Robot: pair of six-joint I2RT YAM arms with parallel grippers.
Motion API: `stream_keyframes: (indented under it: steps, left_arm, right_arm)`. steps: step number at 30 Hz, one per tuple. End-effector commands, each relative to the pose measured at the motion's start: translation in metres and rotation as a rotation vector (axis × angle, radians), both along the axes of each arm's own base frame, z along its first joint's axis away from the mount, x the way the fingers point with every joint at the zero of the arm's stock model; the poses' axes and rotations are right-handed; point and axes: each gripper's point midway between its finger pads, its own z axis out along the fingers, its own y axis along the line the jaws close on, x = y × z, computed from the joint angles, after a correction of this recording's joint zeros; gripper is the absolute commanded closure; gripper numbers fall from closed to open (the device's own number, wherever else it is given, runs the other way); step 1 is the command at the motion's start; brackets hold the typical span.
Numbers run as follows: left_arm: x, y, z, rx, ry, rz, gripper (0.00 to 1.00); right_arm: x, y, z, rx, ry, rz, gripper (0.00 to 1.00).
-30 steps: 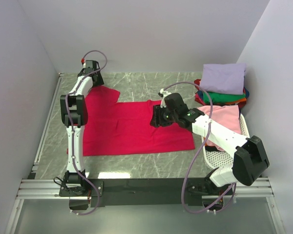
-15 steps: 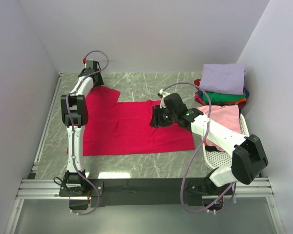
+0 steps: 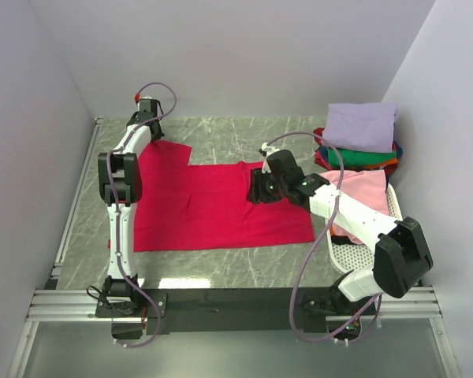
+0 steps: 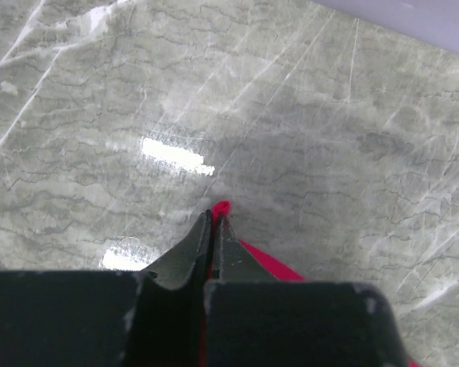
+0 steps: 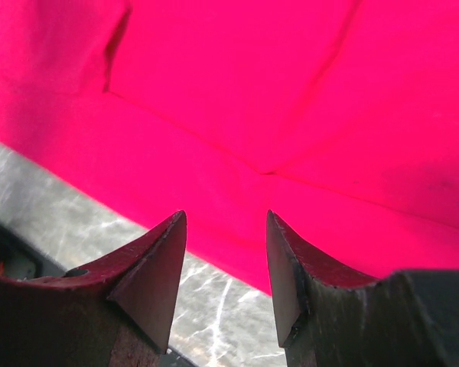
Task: Fold and stack the t-shirts
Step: Fold the tshirt
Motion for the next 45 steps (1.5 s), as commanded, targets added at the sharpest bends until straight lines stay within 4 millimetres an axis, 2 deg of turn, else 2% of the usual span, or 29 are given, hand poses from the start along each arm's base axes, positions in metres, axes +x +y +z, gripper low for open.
stream_keyframes:
  steps: [1, 2, 6, 12, 17, 19, 20, 23, 28, 33, 34, 35, 39, 45]
  left_arm:
    - [-0.010, -0.004, 0.014, -0.011, 0.005, -0.015, 1.00]
    - [-0.010, -0.006, 0.017, -0.020, -0.003, -0.012, 1.00]
    - [-0.013, -0.011, 0.037, -0.055, -0.048, -0.014, 1.00]
    - [-0.023, -0.018, 0.069, -0.110, -0.115, -0.012, 1.00]
    - [-0.029, -0.023, 0.077, -0.140, -0.124, -0.012, 1.00]
    - [-0.033, -0.024, 0.079, -0.153, -0.128, -0.013, 1.00]
    - [-0.034, -0.026, 0.079, -0.162, -0.128, -0.016, 1.00]
    - [-0.037, -0.028, 0.079, -0.174, -0.131, -0.018, 1.00]
    - [-0.044, -0.030, 0.078, -0.187, -0.125, -0.018, 1.00]
    - [-0.049, -0.032, 0.076, -0.199, -0.119, -0.023, 1.00]
    - [-0.050, -0.032, 0.075, -0.199, -0.116, -0.022, 1.00]
    - [-0.050, -0.031, 0.076, -0.198, -0.116, -0.021, 1.00]
    - [-0.053, -0.031, 0.079, -0.195, -0.119, -0.020, 1.00]
    - [-0.054, -0.030, 0.084, -0.194, -0.125, -0.023, 1.00]
  right_arm:
    - [0.029, -0.028, 0.007, -0.068, -0.064, -0.116, 0.47]
    - [0.036, -0.033, 0.009, -0.076, -0.073, -0.138, 0.47]
    - [0.070, -0.063, -0.003, -0.125, -0.064, -0.244, 0.47]
    - [0.124, -0.082, -0.022, -0.187, -0.047, -0.343, 0.47]
    - [0.169, -0.098, -0.037, -0.241, -0.025, -0.433, 0.47]
    - [0.183, -0.103, -0.033, -0.244, -0.037, -0.472, 0.47]
    - [0.189, -0.108, -0.041, -0.259, -0.026, -0.489, 0.47]
    - [0.205, -0.122, -0.045, -0.283, -0.019, -0.535, 0.47]
    - [0.225, -0.143, -0.047, -0.292, -0.019, -0.606, 0.47]
    - [0.236, -0.158, -0.064, -0.311, 0.022, -0.639, 0.47]
    - [0.240, -0.159, -0.062, -0.304, 0.025, -0.642, 0.47]
    - [0.241, -0.160, -0.071, -0.307, 0.046, -0.639, 0.47]
    - [0.244, -0.160, -0.082, -0.314, 0.072, -0.636, 0.47]
    - [0.249, -0.154, -0.089, -0.300, 0.098, -0.623, 0.49]
